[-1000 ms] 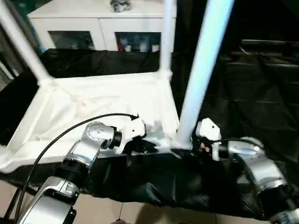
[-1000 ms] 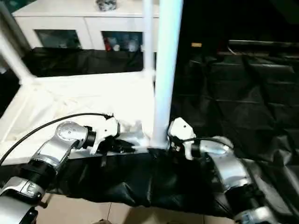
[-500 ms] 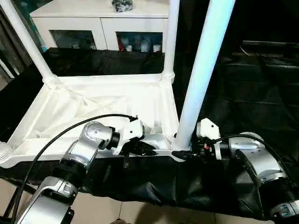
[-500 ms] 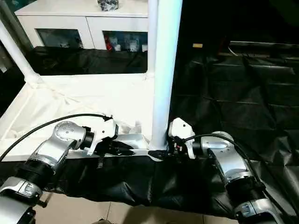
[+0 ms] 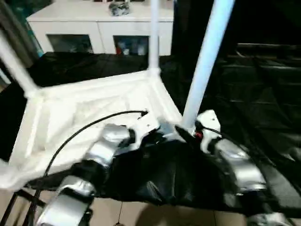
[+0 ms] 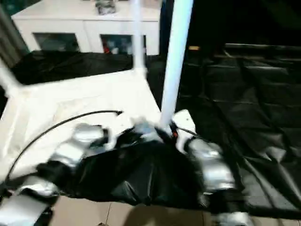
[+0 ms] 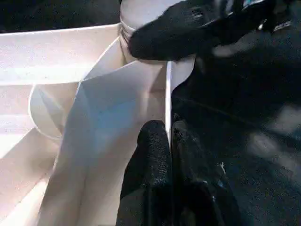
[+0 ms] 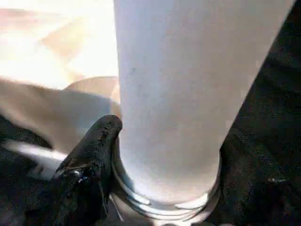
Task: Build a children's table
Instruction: Rotate leg to tighten
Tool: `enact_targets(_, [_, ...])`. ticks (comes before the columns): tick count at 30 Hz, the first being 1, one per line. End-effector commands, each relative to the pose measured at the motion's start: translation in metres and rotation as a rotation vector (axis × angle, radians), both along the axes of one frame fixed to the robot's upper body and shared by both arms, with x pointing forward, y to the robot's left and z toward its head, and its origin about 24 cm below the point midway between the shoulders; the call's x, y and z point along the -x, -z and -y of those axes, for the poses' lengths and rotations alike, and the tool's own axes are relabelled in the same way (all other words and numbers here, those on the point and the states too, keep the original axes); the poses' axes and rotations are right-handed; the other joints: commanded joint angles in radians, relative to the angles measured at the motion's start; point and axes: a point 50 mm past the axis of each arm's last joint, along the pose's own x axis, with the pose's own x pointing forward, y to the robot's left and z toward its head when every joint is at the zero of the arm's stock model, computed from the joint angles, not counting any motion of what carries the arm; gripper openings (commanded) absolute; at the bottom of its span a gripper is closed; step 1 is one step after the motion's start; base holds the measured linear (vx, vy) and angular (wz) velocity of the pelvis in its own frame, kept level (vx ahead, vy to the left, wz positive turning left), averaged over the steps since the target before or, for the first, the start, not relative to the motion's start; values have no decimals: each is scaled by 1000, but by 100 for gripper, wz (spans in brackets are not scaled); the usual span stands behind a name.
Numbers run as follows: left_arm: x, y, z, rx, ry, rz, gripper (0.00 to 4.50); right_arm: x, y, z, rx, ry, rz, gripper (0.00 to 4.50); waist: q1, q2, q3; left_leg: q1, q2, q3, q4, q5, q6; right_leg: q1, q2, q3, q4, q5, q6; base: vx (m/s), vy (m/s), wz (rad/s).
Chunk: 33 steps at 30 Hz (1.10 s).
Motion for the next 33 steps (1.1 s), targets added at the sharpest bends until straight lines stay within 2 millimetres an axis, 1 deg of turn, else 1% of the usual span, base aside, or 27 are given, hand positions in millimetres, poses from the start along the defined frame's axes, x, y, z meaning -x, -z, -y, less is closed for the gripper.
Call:
enact_targets(1, [4, 1, 28, 35, 7, 13, 0, 3, 6, -32, -23, -63, -27, 272, -6, -19, -38, 7, 49, -28, -87, -309, 17, 25, -84, 42, -104, -484, -149, 0, 0, 0])
enact_targets(2, [4, 1, 28, 34, 9, 14, 0, 3, 5, -33, -30, -62, -26, 272, -6, -18, -40, 7, 50, -28, -88, -308, 16, 25, -85, 43, -104, -479, -147, 0, 0, 0])
enact_targets(3, [5, 0, 32, 35, 26, 13, 0, 3, -1, -38, -78, -69, -16, 307, -6, -15, -42, 3, 51, -28, -89, -295, 20, 28, -84, 45, -102, -445, -149, 0, 0, 0])
enact_targets(4, [4, -1, 31, 37, 31, 11, 0, 4, -3, -38, -93, -89, -16, 307, -5, -15, -44, 3, 51, -28, -89, -285, 25, 30, -84, 46, -98, -408, -158, 0, 0, 0])
enact_targets(5, [4, -1, 30, 39, 32, 10, 0, 5, -4, -38, -98, -101, -16, 344, -4, -17, -44, 1, 51, -27, -89, -275, 28, 32, -83, 47, -96, -386, -163, 0, 0, 0])
enact_targets(6, [4, -2, 27, 39, 46, 10, 0, 5, -5, -34, -95, -119, -17, 347, -2, -16, -46, 0, 51, -26, -88, -256, 35, 33, -84, 48, -92, -344, -177, 0, 0, 0])
enact_targets(7, [4, -3, 24, 39, 58, 11, 0, 6, -6, -31, -78, -141, -11, 351, -1, -16, -45, -1, 51, -24, -87, -249, 42, 35, -84, 48, -90, -325, -188, 0, 0, 0])
enact_targets(8, [4, -4, 23, 41, 65, 11, 0, 7, -6, -29, -72, -149, -9, 362, 0, -17, -45, -2, 51, -24, -87, -246, 45, 36, -85, 48, -90, -322, -191, 0, 0, 0])
enact_targets(9, [5, -6, 18, 56, 104, 13, 0, 8, -7, -23, -40, -194, 2, 377, 1, -19, -46, -3, 51, -24, -85, -235, 49, 40, -85, 47, -89, -311, -194, 0, 0, 0])
enact_targets(10, [5, -6, 18, 56, 104, 13, 0, 8, -7, -23, -40, -194, 2, 388, 3, -19, -47, -3, 51, -23, -84, -227, 53, 41, -86, 48, -88, -303, -196, 0, 0, 0])
enact_targets(13, [8, -9, 1, 68, 175, -8, 0, 10, -10, 1, 26, -319, 10, 388, 8, -21, -50, -6, 52, -21, -79, -188, 75, 46, -88, 46, -83, -264, -211, 0, 0, 0])
enact_targets(14, [8, -9, -2, 64, 179, -12, 0, 11, -11, 5, 38, -350, 9, 388, 7, -19, -50, -9, 52, -20, -78, -172, 85, 44, -86, 47, -81, -241, -219, 0, 0, 0])
enact_targets(15, [9, -9, -8, 57, 192, -26, 0, 13, -12, 11, 45, -408, 5, 388, 11, -19, -53, -7, 54, -20, -76, -157, 90, 48, -86, 45, -78, -218, -225, 0, 0, 0])
enact_targets(16, [9, -9, -12, 53, 202, -35, 0, 15, -14, 15, 49, -446, 1, 388, 10, -18, -54, -9, 53, -18, -73, -146, 98, 46, -87, 46, -75, -198, -232, 0, 0, 0])
enact_targets(17, [9, -9, -12, 52, 203, -36, 0, 15, -14, 15, 49, -451, 0, 388, 12, -18, -56, -9, 53, -18, -71, -134, 103, 48, -87, 46, -72, -173, -239, 0, 0, 0])
enact_targets(18, [11, -10, -18, 58, 234, -47, 0, 17, -17, 21, 52, -517, -9, 388, 13, -17, -55, -13, 55, -18, -72, -121, 113, 49, -84, 43, -67, -138, -253, 0, 0, 0])
enact_targets(19, [11, -10, -19, 60, 240, -50, 0, 17, -17, 22, 52, -529, -11, 388, 15, -18, -58, -15, 56, -18, -69, -111, 123, 48, -83, 40, -63, -113, -260, 0, 0, 0])
enact_targets(20, [13, -11, -23, 67, 265, -61, 0, 19, -19, 25, 57, -579, -19, 388, 16, -21, -58, -16, 57, -17, -68, -105, 129, 49, -83, 39, -62, -107, -262, 0, 0, 0])
enact_targets(21, [14, -11, -25, 70, 280, -70, 0, 20, -20, 27, 59, -613, -26, 388, 19, -19, -58, -15, 58, -16, -67, -105, 137, 46, -83, 39, -61, -100, -268, 0, 0, 0])
enact_targets(23, [15, -12, -28, 68, 296, -84, 0, 21, -21, 28, 56, -656, -38, 388, 23, -19, -57, -14, 59, -15, -66, -110, 138, 44, -84, 39, -62, -114, -270, 0, 0, 0])
enact_targets(25, [17, -12, -32, 59, 323, -102, 0, 24, -22, 29, 60, -725, -61, 388, 26, -24, -57, -14, 60, -15, -66, -108, 137, 45, -85, 38, -60, -124, -268, 0, 0, 0])
enact_targets(26, [17, -12, -32, 59, 323, -102, 0, 24, -22, 29, 60, -725, -61, 388, 27, -23, -56, -14, 60, -15, -67, -110, 136, 44, -84, 38, -60, -129, -268, 0, 0, 0])
enact_targets(27, [18, -12, -34, 53, 341, -115, 0, 25, -22, 29, 64, -770, -75, 353, 28, -27, -55, -13, 60, -14, -67, -112, 135, 43, -84, 38, -62, -137, -266, 0, 0, 0])
enact_targets(29, [19, -13, -36, 49, 360, -125, 0, 25, -23, 29, 58, -796, -80, 348, 33, -25, -56, -11, 61, -14, -66, -107, 132, 41, -85, 39, -60, -142, -265, 0, 0, 0])
enact_targets(31, [20, -13, -39, 42, 381, -138, 0, 25, -25, 28, 41, -826, -87, 319, 36, -25, -57, -11, 62, -14, -66, -99, 133, 41, -85, 39, -58, -133, -266, 0, 0, 0])
enact_targets(32, [20, -13, -39, 37, 389, -143, 0, 26, -25, 28, 39, -840, -91, 319, 36, -24, -57, -11, 62, -14, -66, -100, 133, 41, -85, 39, -58, -133, -266, 0, 0, 0])
enact_targets(33, [21, -13, -40, 34, 395, -147, 0, 27, -26, 28, 38, -851, -94, 300, 38, -25, -57, -11, 63, -14, -66, -93, 132, 41, -84, 39, -56, -118, -271, 0, 0, 0])
